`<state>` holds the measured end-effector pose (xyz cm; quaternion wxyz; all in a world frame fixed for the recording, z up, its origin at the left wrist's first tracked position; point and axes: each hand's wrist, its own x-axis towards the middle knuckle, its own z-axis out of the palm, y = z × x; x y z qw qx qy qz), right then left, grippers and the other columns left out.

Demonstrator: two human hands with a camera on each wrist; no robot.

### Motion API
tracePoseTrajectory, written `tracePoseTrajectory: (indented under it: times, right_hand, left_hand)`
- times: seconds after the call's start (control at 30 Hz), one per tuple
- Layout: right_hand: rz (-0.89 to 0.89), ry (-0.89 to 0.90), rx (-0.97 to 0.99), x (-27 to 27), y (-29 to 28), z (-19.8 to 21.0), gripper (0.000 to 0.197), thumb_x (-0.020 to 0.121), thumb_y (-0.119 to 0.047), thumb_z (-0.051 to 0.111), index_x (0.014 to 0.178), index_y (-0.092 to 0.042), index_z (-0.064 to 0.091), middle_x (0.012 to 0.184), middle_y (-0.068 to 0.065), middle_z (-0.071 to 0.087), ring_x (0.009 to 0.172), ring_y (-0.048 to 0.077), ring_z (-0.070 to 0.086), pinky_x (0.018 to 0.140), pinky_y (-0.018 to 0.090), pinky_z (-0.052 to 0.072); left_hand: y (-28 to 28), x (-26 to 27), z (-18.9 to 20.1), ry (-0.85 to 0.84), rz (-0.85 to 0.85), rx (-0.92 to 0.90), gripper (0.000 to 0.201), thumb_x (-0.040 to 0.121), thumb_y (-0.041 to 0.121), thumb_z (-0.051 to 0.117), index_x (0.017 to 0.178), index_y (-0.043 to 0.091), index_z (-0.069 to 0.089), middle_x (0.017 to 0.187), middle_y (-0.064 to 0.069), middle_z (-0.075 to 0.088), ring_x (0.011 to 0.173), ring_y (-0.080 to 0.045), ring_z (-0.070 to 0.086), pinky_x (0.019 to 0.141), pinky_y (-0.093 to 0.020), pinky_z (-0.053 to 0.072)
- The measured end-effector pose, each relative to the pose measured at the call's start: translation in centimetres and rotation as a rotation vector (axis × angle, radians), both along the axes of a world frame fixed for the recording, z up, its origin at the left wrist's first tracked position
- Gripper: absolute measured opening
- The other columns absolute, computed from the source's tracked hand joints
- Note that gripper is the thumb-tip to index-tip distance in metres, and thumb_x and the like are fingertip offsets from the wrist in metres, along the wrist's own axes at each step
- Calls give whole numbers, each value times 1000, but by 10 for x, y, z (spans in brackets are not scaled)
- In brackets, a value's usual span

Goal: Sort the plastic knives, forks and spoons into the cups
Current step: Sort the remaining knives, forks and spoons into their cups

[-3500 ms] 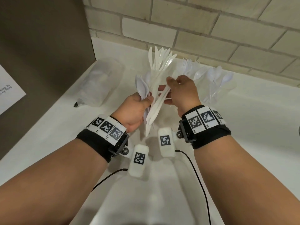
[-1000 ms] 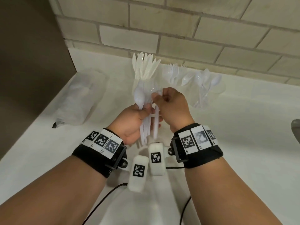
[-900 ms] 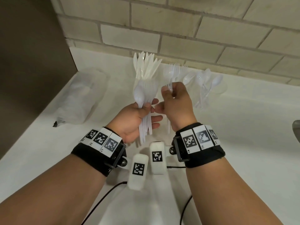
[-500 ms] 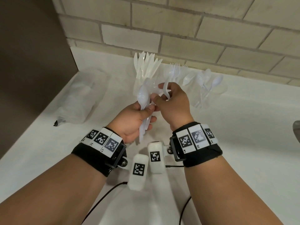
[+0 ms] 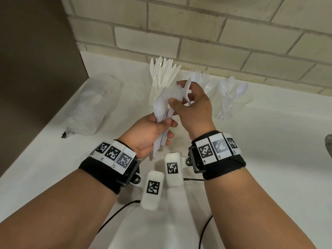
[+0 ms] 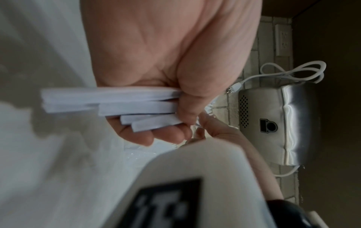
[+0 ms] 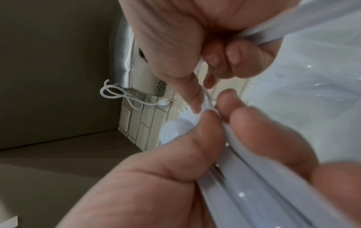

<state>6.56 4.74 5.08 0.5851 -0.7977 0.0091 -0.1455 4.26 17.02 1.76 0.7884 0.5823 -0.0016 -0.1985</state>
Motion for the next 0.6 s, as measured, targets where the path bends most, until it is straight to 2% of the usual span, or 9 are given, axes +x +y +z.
tracePoseTrajectory:
  times: [0.07,0.13,0.17,0.27,0.37,0.43,0.5,0.53,0.6]
  right_hand:
    - [47,1,-71,3,-5,1,35,78,-15,72,107,-27,58,87,-3,59,86,19,60,75,36,58]
    - [76,-10,-167,7,-12,5,25,81,-16,70,102,-20,57,87,-8,58,79,9,54,67,14,49]
    - [61,-28,-192,10,-14,7,17,83,-16,69,96,-19,58,85,-7,58,75,6,52,62,7,42]
    - [-35,-106,-140,14,-18,13,6,87,-15,65,85,-16,60,83,-1,60,75,8,53,64,9,41]
    - [-132,-152,-85,14,-17,17,12,92,-19,60,87,-8,57,82,1,57,72,7,51,66,13,40]
    - [-109,-131,-101,11,-16,18,16,92,-22,60,90,-6,57,81,1,57,71,7,52,68,18,43]
    - [2,-44,-143,6,-15,19,20,85,-23,69,93,-7,61,83,3,64,76,13,60,73,27,49]
    - [59,13,-136,4,-16,20,23,81,-22,75,95,-7,63,81,0,65,75,12,62,69,27,52]
    - [141,113,-50,0,-17,23,28,75,-16,80,98,-10,65,75,-9,64,59,-4,60,53,13,46]
  left_hand:
    - [2,0,0,-2,-23,26,21,97,11,50,94,24,66,77,3,62,58,-12,55,58,-29,45]
    - [5,0,0,-14,-61,56,23,97,12,49,98,25,67,76,5,61,59,-11,53,58,-27,44]
    - [6,-1,-1,-23,-84,69,23,98,13,48,102,25,67,76,5,60,59,-11,52,58,-27,43]
    - [8,-1,-2,-49,-117,96,22,98,16,48,109,22,66,76,7,59,61,-11,50,58,-25,42]
    - [7,0,-2,-81,-111,147,21,99,17,48,108,23,66,78,6,58,63,-12,49,58,-26,43]
    - [6,0,-2,-95,-107,161,21,99,17,47,107,23,66,80,5,57,64,-13,49,59,-27,44]
    - [7,0,-2,-91,-107,146,21,99,16,47,108,22,65,80,4,56,65,-13,50,60,-28,44]
    - [7,0,-2,-83,-109,138,21,99,16,46,108,21,65,80,4,56,65,-14,50,60,-28,44]
    - [6,-2,-2,-61,-126,116,22,99,15,45,107,22,64,79,4,57,65,-14,51,62,-29,45]
